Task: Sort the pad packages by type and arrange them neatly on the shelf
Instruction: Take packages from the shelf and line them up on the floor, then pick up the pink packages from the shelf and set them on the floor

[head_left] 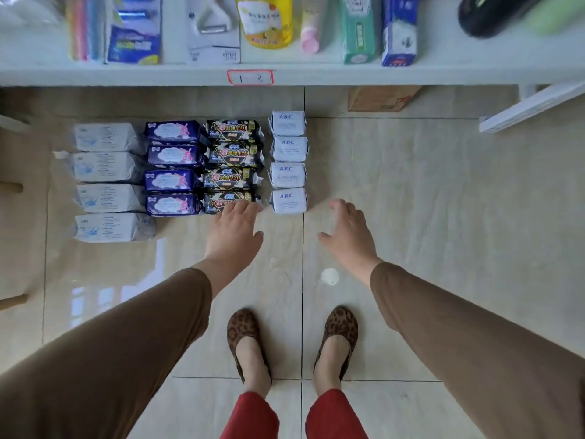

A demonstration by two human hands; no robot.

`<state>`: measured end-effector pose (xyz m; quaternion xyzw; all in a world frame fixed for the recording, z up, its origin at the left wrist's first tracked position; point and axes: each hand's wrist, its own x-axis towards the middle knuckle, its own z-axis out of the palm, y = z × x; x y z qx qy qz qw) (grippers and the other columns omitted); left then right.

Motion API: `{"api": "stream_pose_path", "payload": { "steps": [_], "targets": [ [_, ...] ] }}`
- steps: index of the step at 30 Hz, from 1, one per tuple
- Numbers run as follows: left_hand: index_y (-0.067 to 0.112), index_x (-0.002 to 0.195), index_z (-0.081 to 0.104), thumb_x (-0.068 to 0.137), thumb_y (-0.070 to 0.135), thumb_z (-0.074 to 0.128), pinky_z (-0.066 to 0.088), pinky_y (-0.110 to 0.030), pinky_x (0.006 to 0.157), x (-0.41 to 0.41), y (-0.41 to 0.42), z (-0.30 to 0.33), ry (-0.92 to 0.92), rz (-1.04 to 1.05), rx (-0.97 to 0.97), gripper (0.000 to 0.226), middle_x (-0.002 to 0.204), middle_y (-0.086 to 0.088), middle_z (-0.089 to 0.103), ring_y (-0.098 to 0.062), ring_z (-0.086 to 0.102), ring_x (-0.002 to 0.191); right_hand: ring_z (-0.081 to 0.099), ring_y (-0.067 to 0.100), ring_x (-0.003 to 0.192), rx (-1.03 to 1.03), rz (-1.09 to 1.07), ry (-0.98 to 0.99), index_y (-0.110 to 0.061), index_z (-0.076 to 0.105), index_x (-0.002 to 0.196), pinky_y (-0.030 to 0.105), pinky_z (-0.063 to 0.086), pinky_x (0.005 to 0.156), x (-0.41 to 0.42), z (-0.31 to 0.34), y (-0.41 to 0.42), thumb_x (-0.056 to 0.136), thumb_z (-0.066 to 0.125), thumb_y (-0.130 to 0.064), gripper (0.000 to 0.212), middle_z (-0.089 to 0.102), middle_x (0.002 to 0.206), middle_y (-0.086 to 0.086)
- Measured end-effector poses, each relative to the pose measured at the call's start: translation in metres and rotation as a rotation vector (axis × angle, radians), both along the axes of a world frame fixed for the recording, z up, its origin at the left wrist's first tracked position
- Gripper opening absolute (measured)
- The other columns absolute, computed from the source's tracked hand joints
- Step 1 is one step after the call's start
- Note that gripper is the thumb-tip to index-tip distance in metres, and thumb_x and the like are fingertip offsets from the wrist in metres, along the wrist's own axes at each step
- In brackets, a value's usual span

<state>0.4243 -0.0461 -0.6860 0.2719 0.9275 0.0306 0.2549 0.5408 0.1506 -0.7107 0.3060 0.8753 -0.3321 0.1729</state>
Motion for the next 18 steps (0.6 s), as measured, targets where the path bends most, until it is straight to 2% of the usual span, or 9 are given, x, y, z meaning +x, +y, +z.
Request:
{"api": "stream_pose_path", "payload": {
  "steps": [8,12,18],
  "targets": [
    [0.023,0.129,0.053,0.089,0.035,0.062,0.044,-0.040,0.093,0.012,0.049,0.242,0.042,-0.056,0.095,0.043,0.123,0.002,0.057,-0.023,0.048,0.118,0.042,0.023,0.121,0.044,0.076,0.084,-0.019,0.043,0.133,0.035,0.044,0.086,0.014,0.274,0.043,0.090,0.063,-0.028,0.049,0.049,0.135,0.000],
    [0.025,0.131,0.054,0.088,0.039,0.063,0.044,-0.039,0.095,0.014,0.072,0.360,0.100,-0.104,0.133,0.046,0.126,0.003,0.057,-0.022,0.047,0.121,0.042,0.020,0.123,0.041,0.058,0.183,-0.023,0.044,0.132,0.039,0.046,0.088,0.014,0.402,0.061,0.089,0.062,-0.032,0.047,0.050,0.133,-0.004],
    [0.024,0.130,0.054,0.088,0.040,0.065,0.044,-0.040,0.095,-0.002,0.104,0.493,0.198,-0.110,0.264,0.046,0.128,0.003,0.056,-0.023,0.047,0.121,0.043,0.017,0.126,0.117,0.121,0.357,-0.025,0.046,0.132,0.036,0.045,0.092,-0.006,0.530,0.087,0.090,0.063,-0.037,0.048,0.050,0.136,-0.006]
  ]
}}
